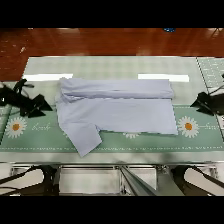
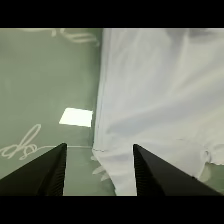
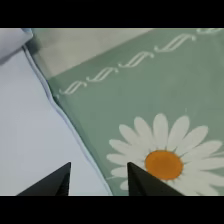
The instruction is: Fold the shirts.
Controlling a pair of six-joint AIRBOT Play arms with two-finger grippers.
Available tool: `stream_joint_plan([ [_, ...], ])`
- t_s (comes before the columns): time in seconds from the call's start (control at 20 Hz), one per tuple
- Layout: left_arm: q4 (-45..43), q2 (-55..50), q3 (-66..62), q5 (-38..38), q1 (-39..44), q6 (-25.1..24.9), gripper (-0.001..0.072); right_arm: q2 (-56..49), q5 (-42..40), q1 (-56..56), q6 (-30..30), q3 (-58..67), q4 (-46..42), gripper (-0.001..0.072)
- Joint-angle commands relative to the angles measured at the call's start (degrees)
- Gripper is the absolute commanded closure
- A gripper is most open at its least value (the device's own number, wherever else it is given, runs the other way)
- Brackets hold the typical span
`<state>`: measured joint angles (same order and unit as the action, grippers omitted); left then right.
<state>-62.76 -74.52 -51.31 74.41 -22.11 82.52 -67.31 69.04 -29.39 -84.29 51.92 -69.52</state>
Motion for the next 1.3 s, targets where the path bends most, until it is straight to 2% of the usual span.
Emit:
stream_joint_plan([
  [0.0,12.1,11.8,19.9,-11.0,-6.4,-4.0,0.0199,13.4,-6.2,-3.3,5.7,-17.4,10.9,0.0301],
  [0.1,12.9,12.9,23.9,-11.5,-5.2,-4.6,0.0199,14.8,-4.4,-3.3,7.4,-19.6,14.2,0.0301],
  [0.25,12.9,11.9,27.5,-13.1,1.2,-4.0,0.0199,14.8,-3.8,-3.3,7.7,-19.8,15.7,0.0301],
  [0.45,13.2,10.8,29.0,-19.2,11.4,1.9,0.0199,14.8,-3.4,-3.3,7.7,-19.8,16.3,0.0301],
  [0.55,15.3,9.9,28.9,-22.1,16.3,2.2,0.0205,14.8,-3.6,-3.7,7.9,-19.8,15.9,0.0301],
  [0.6,15.5,9.6,28.7,-23.3,17.9,2.2,0.0336,14.8,-3.6,-4.9,7.9,-19.8,14.8,0.0301],
  [0.65,15.5,9.4,28.3,-24.0,18.4,1.9,0.0691,14.8,-3.3,-6.5,7.4,-19.8,12.3,0.0301],
  [0.75,15.6,9.5,27.0,-22.9,17.9,0.5,0.0693,14.8,-0.1,-8.8,2.9,-20.5,3.2,0.0301],
  [0.8,15.6,9.5,26.3,-22.3,17.7,0.2,0.0693,14.8,0.7,-8.8,0.6,-21.7,1.6,0.0301],
  [1.0,15.8,9.5,25.8,-22.1,17.8,0.0,0.0693,12.4,0.8,-8.5,3.0,-25.9,7.9,0.0301],
  [1.25,15.9,9.5,25.7,-22.4,17.8,0.0,0.0693,4.1,-6.2,-3.1,3.7,-25.8,12.3,0.0302],
])
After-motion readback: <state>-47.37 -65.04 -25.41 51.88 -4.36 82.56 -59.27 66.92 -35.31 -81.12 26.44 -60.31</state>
